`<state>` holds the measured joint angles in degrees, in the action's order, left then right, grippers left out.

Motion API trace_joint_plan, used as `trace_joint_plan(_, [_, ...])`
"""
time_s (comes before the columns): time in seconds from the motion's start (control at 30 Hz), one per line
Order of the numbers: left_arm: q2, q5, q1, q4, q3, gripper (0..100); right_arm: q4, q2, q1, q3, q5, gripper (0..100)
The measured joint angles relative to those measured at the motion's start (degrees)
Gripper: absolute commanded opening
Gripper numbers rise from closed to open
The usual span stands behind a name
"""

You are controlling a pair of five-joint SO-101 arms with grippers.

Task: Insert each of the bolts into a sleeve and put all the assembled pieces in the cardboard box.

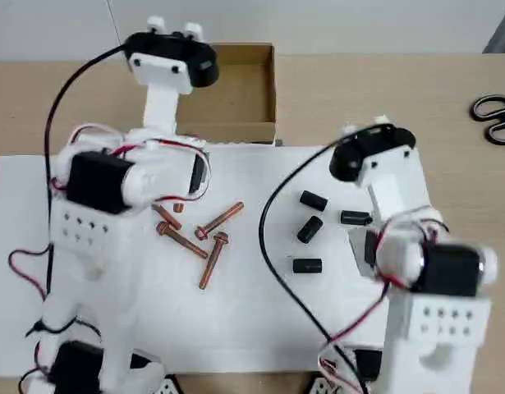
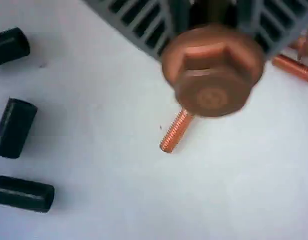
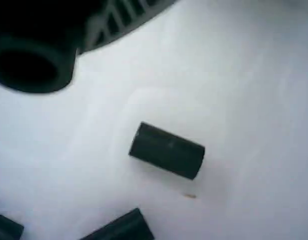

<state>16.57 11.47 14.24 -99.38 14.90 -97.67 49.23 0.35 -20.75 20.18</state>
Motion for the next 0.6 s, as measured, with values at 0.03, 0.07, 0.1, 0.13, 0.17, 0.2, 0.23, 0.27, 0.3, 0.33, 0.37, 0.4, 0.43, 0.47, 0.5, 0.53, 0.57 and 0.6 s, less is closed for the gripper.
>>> trace_joint_plan(0.03, [1.1, 1.9, 0.0, 0.0, -1.5, 0, 0.4, 1.6, -0.8, -1.3, -1.1, 0.3])
trace_joint_plan(0.07, [2.1, 3.8, 0.0, 0.0, -3.1, 0, 0.8, 3.3, -1.8, -2.6, -2.5, 0.3])
trace_joint_plan(0.1, [3.3, 4.8, 0.0, 0.0, -4.6, 0, 1.3, 5.0, -2.9, -3.8, -3.7, 0.3])
trace_joint_plan(0.13, [4.5, 6.0, 0.0, 0.0, -5.8, 0, 2.2, 6.9, -3.7, -4.9, -4.7, 0.3])
trace_joint_plan(0.17, [5.9, 6.7, 0.1, 0.0, -7.2, 0, 3.7, 9.1, -5.1, -6.2, -5.6, 0.3])
trace_joint_plan(0.2, [7.4, 7.8, 0.3, 0.4, -8.5, 0, 5.5, 11.4, -6.8, -7.6, -6.4, 0.3])
trace_joint_plan(0.23, [8.9, 8.5, 0.4, 1.1, -10.1, 0, 7.4, 13.8, -8.4, -9.1, -7.0, 0.3])
trace_joint_plan(0.27, [10.5, 9.6, 0.6, 2.0, -11.7, 0, 9.3, 16.4, -10.1, -10.9, -7.7, 0.3])
trace_joint_plan(0.3, [12.2, 10.8, 0.6, 3.3, -13.3, 0, 11.1, 19.2, -11.3, -13.1, -8.7, 0.3])
trace_joint_plan(0.33, [14.2, 11.9, 0.6, 4.8, -15.2, 0, 12.7, 21.5, -12.7, -15.4, -9.8, 0.3])
trace_joint_plan(0.37, [16.2, 13.0, 0.6, 6.6, -17.3, 0, 14.2, 23.8, -14.3, -17.6, -11.3, 0.3])
trace_joint_plan(0.4, [18.1, 14.2, 0.6, 8.5, -19.5, 0, 15.6, 26.1, -15.8, -19.9, -12.8, 0.3])
trace_joint_plan(0.43, [20.1, 15.4, 0.6, 10.6, -22.0, 0, 16.9, 28.3, -17.1, -21.7, -14.4, 0.3])
trace_joint_plan(0.47, [22.1, 17.0, 0.6, 12.6, -24.6, 0, 18.0, 30.5, -18.3, -23.6, -15.9, 0.3])
trace_joint_plan(0.5, [24.1, 18.4, 0.6, 14.2, -27.3, 0, 19.1, 32.4, -19.3, -25.5, -17.1, 0.3])
trace_joint_plan(0.53, [26.1, 20.0, 0.6, 15.7, -30.0, 0, 20.0, 34.3, -20.6, -27.3, -18.2, 0.3])
trace_joint_plan(0.57, [28.2, 21.6, 0.6, 17.3, -32.6, 0, 20.9, 35.5, -22.1, -29.1, -19.1, 0.3])
trace_joint_plan(0.6, [30.2, 23.3, 0.6, 18.7, -35.2, 0, 21.8, 36.5, -23.6, -31.0, -19.8, 0.3])
